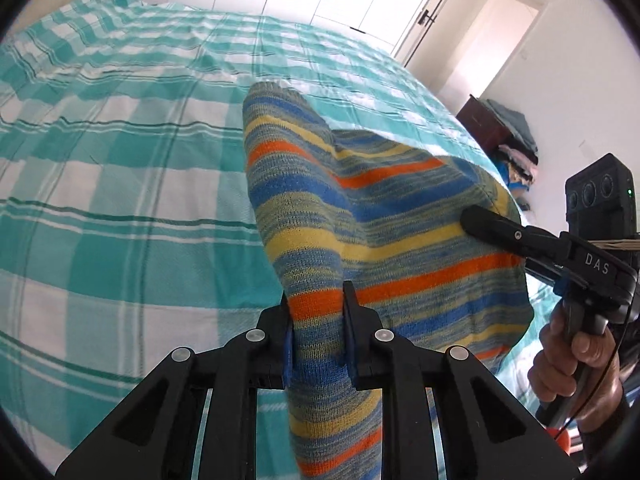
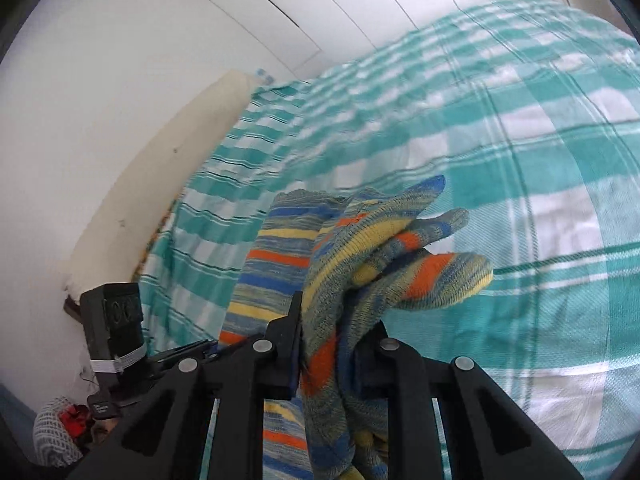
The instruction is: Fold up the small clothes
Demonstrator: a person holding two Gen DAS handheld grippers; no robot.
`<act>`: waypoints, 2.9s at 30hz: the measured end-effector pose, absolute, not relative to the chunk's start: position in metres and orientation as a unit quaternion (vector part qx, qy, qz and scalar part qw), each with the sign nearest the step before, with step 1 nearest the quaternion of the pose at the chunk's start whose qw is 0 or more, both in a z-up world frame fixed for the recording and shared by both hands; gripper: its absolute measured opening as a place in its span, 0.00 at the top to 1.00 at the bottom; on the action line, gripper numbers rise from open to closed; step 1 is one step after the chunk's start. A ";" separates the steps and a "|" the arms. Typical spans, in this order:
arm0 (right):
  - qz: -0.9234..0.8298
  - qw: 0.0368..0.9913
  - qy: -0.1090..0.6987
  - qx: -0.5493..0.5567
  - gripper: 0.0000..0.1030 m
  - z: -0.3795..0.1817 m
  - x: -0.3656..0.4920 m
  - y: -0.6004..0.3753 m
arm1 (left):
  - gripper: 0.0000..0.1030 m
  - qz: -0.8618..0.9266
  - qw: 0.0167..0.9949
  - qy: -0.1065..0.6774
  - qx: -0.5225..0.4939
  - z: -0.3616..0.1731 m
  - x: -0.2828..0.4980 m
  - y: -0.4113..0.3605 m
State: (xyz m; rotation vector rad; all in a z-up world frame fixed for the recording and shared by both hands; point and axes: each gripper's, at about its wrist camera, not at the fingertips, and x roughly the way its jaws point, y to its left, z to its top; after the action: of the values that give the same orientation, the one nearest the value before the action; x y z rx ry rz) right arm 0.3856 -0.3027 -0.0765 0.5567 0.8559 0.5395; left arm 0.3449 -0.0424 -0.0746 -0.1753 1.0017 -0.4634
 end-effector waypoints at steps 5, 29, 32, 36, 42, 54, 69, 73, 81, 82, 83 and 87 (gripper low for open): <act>0.179 0.802 0.511 0.252 0.66 -0.136 0.383 -0.296 | 0.45 -0.145 0.824 0.546 -0.046 -0.128 0.341 -0.024; 0.081 0.882 0.465 -0.013 0.00 0.009 0.016 -0.219 | 0.00 -0.002 0.885 0.462 0.061 0.008 0.025 0.000; 0.082 0.874 0.479 -0.011 0.00 0.011 0.002 -0.215 | 0.01 -0.003 0.886 0.460 0.053 0.017 0.012 0.003; 0.079 0.874 0.480 -0.017 0.00 0.014 -0.011 -0.211 | 0.01 0.000 0.886 0.459 0.065 0.026 0.003 0.000; 0.064 0.877 0.476 -0.025 0.00 0.020 -0.018 -0.211 | 0.01 -0.010 0.883 0.464 0.068 0.025 0.001 -0.005; 0.063 0.877 0.475 -0.040 0.00 0.021 -0.021 -0.200 | 0.01 -0.011 0.881 0.469 0.063 0.024 -0.002 -0.005; 0.066 0.874 0.481 -0.039 0.00 0.019 -0.019 -0.203 | 0.00 -0.008 0.880 0.471 0.062 0.024 -0.002 -0.008; 0.073 0.872 0.483 -0.041 0.00 0.019 -0.018 -0.202 | 0.00 -0.008 0.879 0.472 0.064 0.023 -0.002 -0.008; 0.073 0.873 0.480 -0.040 0.00 0.032 -0.015 -0.207 | 0.00 -0.013 0.872 0.485 0.057 0.024 0.000 -0.004; 0.072 0.874 0.479 -0.042 0.00 0.033 -0.015 -0.206 | 0.00 -0.013 0.873 0.485 0.058 0.024 0.000 -0.004; 0.072 0.875 0.478 -0.043 0.00 0.035 -0.015 -0.206 | 0.00 -0.014 0.873 0.485 0.058 0.026 0.000 -0.003; 0.071 0.876 0.475 -0.046 0.00 0.037 -0.015 -0.204 | 0.00 -0.020 0.875 0.481 0.056 0.030 -0.002 -0.001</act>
State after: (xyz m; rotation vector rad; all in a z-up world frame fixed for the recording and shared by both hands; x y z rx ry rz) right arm -0.0149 -0.2044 0.0371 -0.0955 0.9924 0.1475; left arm -0.0016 -0.0012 0.0297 0.1169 1.0042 -0.0416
